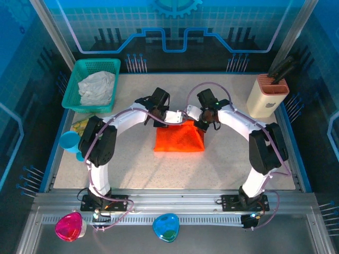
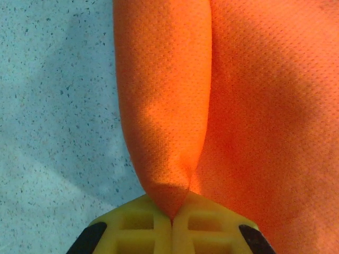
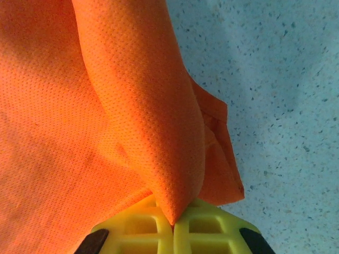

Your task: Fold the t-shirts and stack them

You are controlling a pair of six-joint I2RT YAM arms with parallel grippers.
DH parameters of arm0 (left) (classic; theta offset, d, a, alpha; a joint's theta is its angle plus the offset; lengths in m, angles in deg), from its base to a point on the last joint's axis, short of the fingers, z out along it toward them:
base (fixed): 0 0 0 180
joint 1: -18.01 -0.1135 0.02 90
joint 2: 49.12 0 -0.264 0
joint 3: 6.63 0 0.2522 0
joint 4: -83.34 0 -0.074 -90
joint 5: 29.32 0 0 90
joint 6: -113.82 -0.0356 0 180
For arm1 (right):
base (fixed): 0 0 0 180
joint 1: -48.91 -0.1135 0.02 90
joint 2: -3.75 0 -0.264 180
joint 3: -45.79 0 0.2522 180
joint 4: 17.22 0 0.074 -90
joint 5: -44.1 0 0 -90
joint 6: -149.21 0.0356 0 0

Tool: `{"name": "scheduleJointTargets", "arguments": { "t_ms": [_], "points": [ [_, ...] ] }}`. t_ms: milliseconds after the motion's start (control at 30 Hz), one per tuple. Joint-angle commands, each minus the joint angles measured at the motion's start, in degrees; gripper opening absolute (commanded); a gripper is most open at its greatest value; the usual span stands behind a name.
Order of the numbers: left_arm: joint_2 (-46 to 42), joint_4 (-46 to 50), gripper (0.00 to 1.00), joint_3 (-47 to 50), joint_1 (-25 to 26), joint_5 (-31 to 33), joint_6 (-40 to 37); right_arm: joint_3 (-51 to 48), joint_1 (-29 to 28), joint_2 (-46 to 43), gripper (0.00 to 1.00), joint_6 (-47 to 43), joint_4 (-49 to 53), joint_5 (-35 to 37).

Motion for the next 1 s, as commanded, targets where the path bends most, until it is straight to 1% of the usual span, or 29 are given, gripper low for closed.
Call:
{"name": "scheduleJointTargets", "arguments": {
  "t_ms": [0, 33, 167, 233, 267, 300, 333, 433, 500, 567, 633, 667, 700, 767, 800, 833, 900, 967],
  "points": [
    [3.1, -3.9, 0.00, -2.4, -0.6, -1.7, -1.7, 1.5, 1.2, 2.6, 0.01, 1.9, -1.9, -0.4],
    [3.8, -4.5, 0.00, -2.6, -0.8, -1.7, -1.7, 1.5, 1.4, 3.4, 0.06, 2.5, -2.6, -0.2],
    [6.7, -7.8, 0.00, -2.8, -1.1, 0.0, -1.4, 1.6, 1.8, 6.3, 0.31, 5.3, -5.1, 0.9],
    [7.7, -10.3, 0.00, -2.9, -1.2, 0.9, -0.2, 1.8, 1.8, 7.3, 0.39, 6.9, -6.7, 2.8],
    [8.1, -11.7, 0.09, -2.8, -1.3, 1.2, 0.8, 2.0, 1.9, 7.7, 0.42, 7.8, -7.4, 3.8],
    [8.2, -12.9, 0.24, -2.8, -1.4, 1.3, 1.9, 2.1, 2.1, 7.9, 0.45, 8.7, -8.2, 4.6],
    [8.3, -14.4, 0.30, -2.6, -1.4, 1.5, 2.6, 2.2, 2.2, 8.0, 0.47, 9.5, -8.8, 5.4],
    [7.8, -20.7, 0.42, -1.1, -1.5, 3.3, 5.0, 2.7, 2.7, 7.7, 0.52, 12.3, -11.0, 8.7],
    [6.6, -28.2, 0.51, 1.1, -1.5, 5.5, 7.4, 2.8, 3.0, 6.5, 0.56, 14.3, -13.8, 11.9],
    [4.7, -35.7, 0.58, 3.5, -1.5, 7.9, 9.2, 2.5, 3.2, 4.6, 0.56, 16.0, -16.0, 14.7],
    [2.8, -43.9, 0.63, 5.5, -1.6, 12.3, 10.9, 1.6, 3.3, 2.0, 0.57, 17.2, -18.3, 18.2],
    [1.9, -48.0, 0.66, 6.5, -1.6, 15.5, 11.7, 1.0, 3.4, 0.3, 0.57, 18.1, -19.5, 20.4],
    [0.9, -51.6, 0.72, 7.3, -1.6, 18.2, 12.2, 0.4, 3.3, -1.3, 0.57, 19.2, -20.1, 22.4],
    [-2.0, -59.1, 0.79, 9.4, -1.8, 24.3, 13.9, -0.7, 3.5, -5.4, 0.59, 23.6, -20.6, 27.3],
    [-3.8, -61.4, 0.82, 10.5, -1.9, 26.5, 15.1, -1.0, 3.6, -7.3, 0.60, 26.2, -20.0, 29.2],
    [-6.1, -62.2, 0.84, 11.4, -2.0, 28.7, 17.1, -1.2, 3.8, -9.5, 0.61, 29.4, -18.4, 31.1],
    [-11.9, -59.4, 0.89, 12.6, -2.3, 31.5, 23.3, -1.0, 4.2, -13.6, 0.64, 36.4, -13.6, 33.6],
    [-18.8, -50.4, 0.98, 13.4, -2.7, 31.0, 31.4, -0.5, 5.3, -18.1, 0.65, 45.3, -5.4, 32.5]
  ]
}}
